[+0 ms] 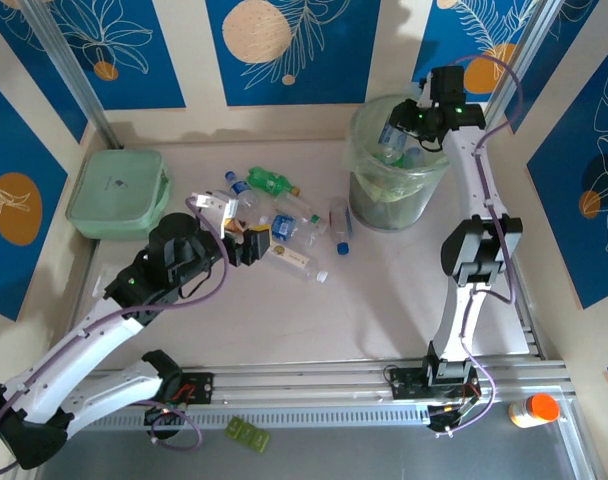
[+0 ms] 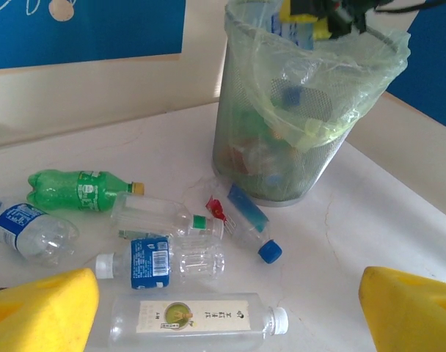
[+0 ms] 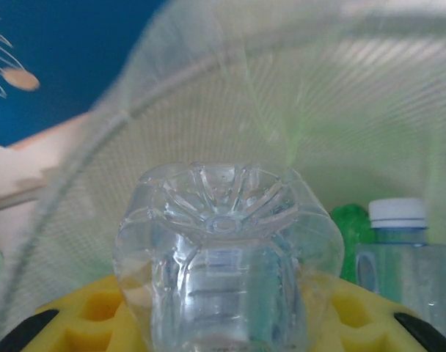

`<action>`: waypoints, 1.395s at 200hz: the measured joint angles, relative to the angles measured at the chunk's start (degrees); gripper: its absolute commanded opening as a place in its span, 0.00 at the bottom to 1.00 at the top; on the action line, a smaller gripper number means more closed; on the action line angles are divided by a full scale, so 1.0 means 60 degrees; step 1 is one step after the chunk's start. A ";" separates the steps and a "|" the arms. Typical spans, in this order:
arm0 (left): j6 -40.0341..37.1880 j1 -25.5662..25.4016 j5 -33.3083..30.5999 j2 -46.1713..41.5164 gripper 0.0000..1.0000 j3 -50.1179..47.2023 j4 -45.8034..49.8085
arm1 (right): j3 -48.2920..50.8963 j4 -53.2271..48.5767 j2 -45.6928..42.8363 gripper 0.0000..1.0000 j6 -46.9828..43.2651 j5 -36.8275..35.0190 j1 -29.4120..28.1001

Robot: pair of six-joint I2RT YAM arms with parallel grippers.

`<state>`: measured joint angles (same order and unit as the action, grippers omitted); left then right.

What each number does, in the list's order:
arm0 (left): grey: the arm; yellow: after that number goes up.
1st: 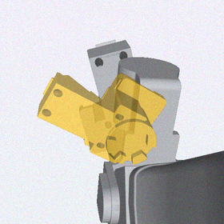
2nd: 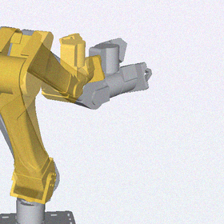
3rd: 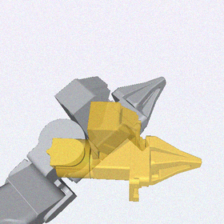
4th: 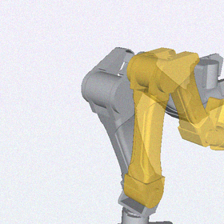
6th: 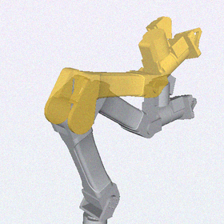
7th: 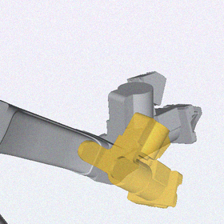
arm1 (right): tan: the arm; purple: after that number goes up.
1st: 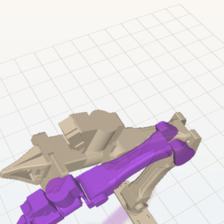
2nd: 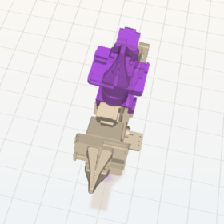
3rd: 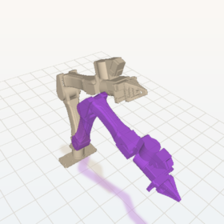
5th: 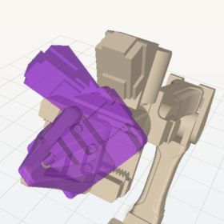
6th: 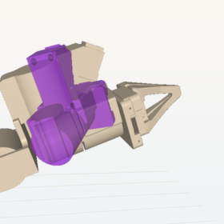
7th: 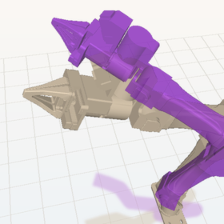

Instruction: Put the plastic bottles in the bin

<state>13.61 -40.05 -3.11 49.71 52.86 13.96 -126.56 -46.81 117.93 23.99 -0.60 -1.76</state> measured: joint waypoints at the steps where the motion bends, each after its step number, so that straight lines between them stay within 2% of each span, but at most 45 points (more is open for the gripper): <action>1: 0.0000 0.0000 -0.0004 -0.0004 0.92 0.0000 0.0000 | 0.0004 -0.0011 0.0022 0.18 0.0000 0.0011 0.0000; 18: -0.0011 -0.0007 -0.0098 -0.0066 0.92 0.0000 0.0004 | 0.0149 -0.0102 0.0346 0.19 -0.0004 0.0222 -0.0025; 40: -0.0036 -0.0033 -0.0244 -0.0098 0.92 0.0000 0.0004 | 0.0437 -0.0186 0.0514 0.25 -0.0007 0.0514 -0.0025; 68: -0.0080 -0.0062 -0.0368 -0.0098 0.92 0.0000 0.0033 | 0.0288 -0.0386 0.0863 0.42 -0.0106 0.0765 -0.0025; 99: -0.0131 -0.0066 -0.0761 -0.0076 1.00 0.0000 0.0106 | 0.0146 -0.0667 0.1191 0.62 -0.0328 0.0838 -0.0087; 146: -0.0029 -0.0080 -0.1636 -0.0022 0.99 0.0000 0.0321 | -0.0656 -0.1122 0.1064 0.79 -0.0452 0.0382 -0.0131; 160: 0.0055 -0.0080 -0.1836 -0.0087 0.99 -0.0007 0.0321 | -0.0849 -0.1249 0.0827 0.81 -0.0481 0.0313 -0.0149; 184: 0.0262 -0.0084 -0.2182 -0.0109 0.99 0.0033 0.0401 | -0.1104 -0.1574 0.0062 0.81 -0.0583 -0.0175 -0.0255; 216: 0.0794 -0.0087 -0.2987 0.0477 1.00 0.0874 0.1453 | -0.0769 -0.1698 -0.1497 0.79 -0.0750 -0.0936 -0.0747; 253: 0.2579 -0.0066 -0.3832 0.1111 0.99 0.1978 0.3093 | 0.2535 -0.0834 -0.4845 0.78 -0.0750 -0.1599 -0.2095; 279: 0.4116 0.0382 -0.3767 0.1472 0.99 0.2175 0.4350 | 0.5027 -0.0200 -0.6932 0.77 -0.0637 -0.2004 -0.3373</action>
<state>38.30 -37.76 -25.71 58.54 65.91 40.05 -96.40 -48.01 76.34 20.16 -12.62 -22.00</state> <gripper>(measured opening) 0.994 0.775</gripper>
